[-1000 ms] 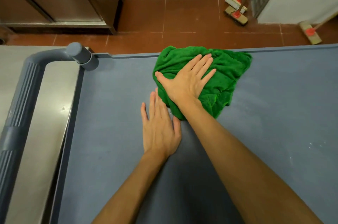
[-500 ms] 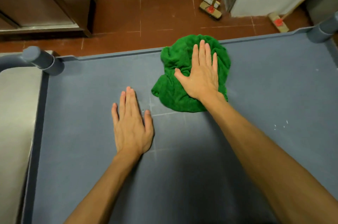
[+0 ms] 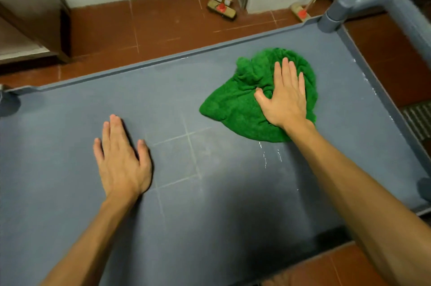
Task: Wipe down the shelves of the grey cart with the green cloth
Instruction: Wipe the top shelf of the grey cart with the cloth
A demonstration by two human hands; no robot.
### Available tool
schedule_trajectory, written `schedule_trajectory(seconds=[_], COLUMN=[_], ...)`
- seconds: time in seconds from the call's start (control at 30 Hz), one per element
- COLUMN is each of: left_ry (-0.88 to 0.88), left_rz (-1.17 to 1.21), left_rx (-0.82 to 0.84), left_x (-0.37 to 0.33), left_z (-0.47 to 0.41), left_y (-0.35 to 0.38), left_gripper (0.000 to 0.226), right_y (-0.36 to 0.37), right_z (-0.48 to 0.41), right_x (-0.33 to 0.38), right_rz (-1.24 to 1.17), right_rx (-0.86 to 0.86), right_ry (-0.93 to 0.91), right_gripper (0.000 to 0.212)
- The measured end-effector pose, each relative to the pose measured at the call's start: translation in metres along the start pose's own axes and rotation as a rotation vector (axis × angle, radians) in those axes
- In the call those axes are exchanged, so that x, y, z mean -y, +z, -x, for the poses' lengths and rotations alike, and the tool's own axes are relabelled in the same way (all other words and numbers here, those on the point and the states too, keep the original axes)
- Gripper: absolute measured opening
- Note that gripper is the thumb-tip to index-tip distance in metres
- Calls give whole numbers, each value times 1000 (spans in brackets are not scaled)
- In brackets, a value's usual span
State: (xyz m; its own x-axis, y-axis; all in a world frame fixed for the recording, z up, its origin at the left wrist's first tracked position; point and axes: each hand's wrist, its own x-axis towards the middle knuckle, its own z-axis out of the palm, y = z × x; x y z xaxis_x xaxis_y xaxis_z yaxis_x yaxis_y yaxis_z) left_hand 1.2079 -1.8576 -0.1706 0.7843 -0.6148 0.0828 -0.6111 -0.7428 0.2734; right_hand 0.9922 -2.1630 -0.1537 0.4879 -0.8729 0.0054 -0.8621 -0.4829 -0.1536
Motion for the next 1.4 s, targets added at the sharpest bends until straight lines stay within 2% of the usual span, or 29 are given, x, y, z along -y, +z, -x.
schedule_trajectory(seconds=[0.23,0.4,0.6,0.83,1.17,1.27,1.4], left_ry=[25,240,227,249,267,269,273], left_rz=[-99,-18,-15,10,13,19,32], left_rx=[24,84,68,40,18,24,12], left_x=[-15,-72,-72,-67,-64,-64,-63], left_z=[10,29,31,37,44,45,45], left_y=[-14,-3,6,7,5,4,4], left_gripper=[64,62,59,57,56,57,57], right_y=[1,0,6,9,-8,-13,-19], right_z=[22,20,35,109,250,278,302], right_x=[-17,-16,-11,-2,17,32,58], right_rz=[12,-3,17,18,26,44,31], right_rx=[-21,-10,22,49,254,348,428], right_ry=[71,68,12,-93,-285,-313,-336], right_gripper=[91,90,93,92,103,108,106])
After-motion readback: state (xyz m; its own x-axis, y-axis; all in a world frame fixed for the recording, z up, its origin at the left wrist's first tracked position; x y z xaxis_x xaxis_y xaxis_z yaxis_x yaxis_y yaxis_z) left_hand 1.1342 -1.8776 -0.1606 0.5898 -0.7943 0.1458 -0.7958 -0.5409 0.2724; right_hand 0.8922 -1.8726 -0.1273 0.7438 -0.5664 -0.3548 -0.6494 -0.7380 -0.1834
